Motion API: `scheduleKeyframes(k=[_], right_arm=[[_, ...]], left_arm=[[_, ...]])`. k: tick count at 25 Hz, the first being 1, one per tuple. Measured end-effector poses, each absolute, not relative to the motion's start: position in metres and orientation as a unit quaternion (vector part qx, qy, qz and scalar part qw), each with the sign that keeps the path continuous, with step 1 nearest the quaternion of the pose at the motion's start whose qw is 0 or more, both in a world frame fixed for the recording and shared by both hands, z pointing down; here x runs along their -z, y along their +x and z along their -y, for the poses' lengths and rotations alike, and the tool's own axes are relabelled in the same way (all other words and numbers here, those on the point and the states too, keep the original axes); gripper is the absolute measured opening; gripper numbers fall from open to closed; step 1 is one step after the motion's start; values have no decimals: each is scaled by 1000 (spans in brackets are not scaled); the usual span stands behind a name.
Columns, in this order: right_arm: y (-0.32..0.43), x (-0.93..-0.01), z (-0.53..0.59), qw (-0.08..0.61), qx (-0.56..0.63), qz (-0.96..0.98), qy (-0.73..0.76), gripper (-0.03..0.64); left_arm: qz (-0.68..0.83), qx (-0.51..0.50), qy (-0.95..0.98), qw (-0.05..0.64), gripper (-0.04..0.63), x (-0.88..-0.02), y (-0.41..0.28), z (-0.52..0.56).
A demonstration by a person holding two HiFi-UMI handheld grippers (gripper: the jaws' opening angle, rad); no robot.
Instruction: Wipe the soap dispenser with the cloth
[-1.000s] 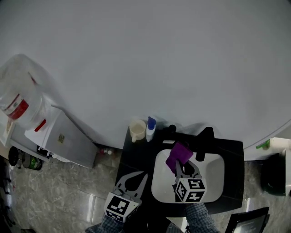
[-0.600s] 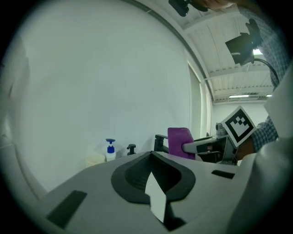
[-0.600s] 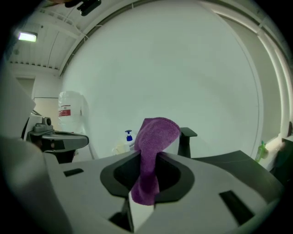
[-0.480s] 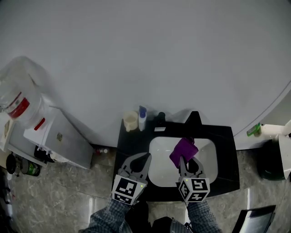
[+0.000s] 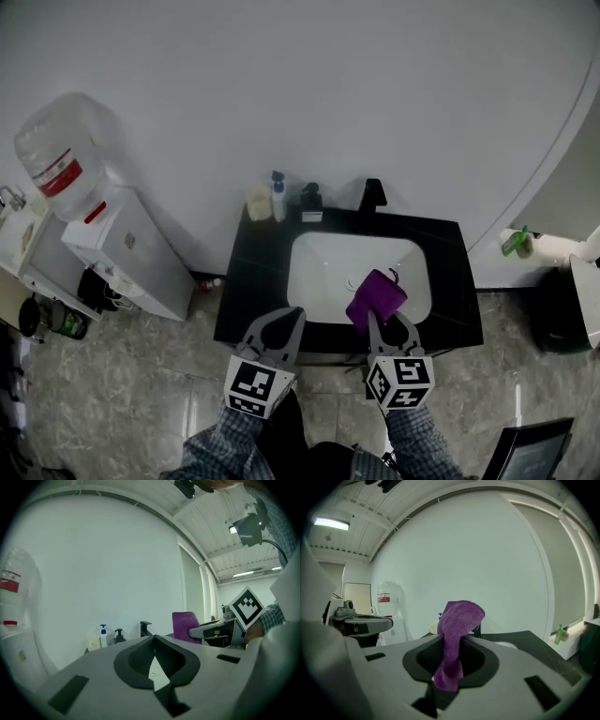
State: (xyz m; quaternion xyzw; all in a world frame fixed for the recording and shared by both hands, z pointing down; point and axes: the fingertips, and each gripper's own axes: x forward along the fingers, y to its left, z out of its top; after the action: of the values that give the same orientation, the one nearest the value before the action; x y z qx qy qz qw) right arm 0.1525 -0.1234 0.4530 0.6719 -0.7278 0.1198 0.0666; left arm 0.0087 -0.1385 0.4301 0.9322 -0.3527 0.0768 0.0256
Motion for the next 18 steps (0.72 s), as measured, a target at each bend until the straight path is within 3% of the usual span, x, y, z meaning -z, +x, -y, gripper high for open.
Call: scheduleKeyframes(k=[9, 18], right_arm=[[155, -455, -36, 62, -126, 754, 642, 82], [137, -427, -87, 37, -123, 764, 633, 83]], left_arm=[[365, -82, 926, 49, 2, -443, 33, -31], [352, -97, 930, 49, 2, -422, 31, -95]])
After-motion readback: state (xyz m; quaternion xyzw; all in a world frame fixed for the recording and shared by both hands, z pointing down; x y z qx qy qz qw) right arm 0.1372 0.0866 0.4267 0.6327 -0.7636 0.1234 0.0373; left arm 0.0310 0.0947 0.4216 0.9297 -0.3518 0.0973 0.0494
